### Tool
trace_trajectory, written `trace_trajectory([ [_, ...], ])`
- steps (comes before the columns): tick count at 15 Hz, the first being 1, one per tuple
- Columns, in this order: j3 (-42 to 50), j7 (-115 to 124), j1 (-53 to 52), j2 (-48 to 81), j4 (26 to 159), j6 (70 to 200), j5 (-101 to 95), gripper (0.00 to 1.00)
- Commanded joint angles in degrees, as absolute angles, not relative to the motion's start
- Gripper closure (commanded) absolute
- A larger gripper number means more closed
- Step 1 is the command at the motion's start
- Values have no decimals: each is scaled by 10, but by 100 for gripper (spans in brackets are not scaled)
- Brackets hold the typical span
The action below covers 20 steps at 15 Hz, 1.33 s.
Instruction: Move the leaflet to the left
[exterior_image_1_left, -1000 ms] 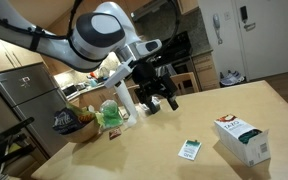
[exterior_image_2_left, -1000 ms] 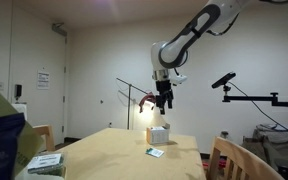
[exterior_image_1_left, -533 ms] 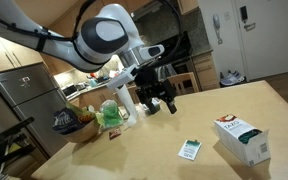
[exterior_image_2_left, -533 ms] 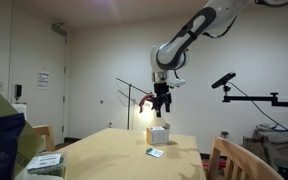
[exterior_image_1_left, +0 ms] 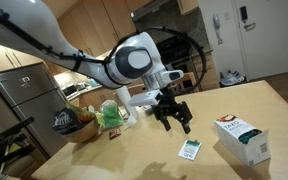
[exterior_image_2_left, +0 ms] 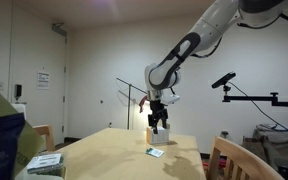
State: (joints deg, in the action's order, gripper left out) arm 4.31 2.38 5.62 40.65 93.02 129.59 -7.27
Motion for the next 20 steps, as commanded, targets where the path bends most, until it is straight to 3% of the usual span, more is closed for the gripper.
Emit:
trace_trajectory([
  [1,44,7,62,463,846,1242,-57,37],
  [9,57,26,43,511,752,1145,-81,99],
  [20,67,27,39,541,750,1171,-86,99],
])
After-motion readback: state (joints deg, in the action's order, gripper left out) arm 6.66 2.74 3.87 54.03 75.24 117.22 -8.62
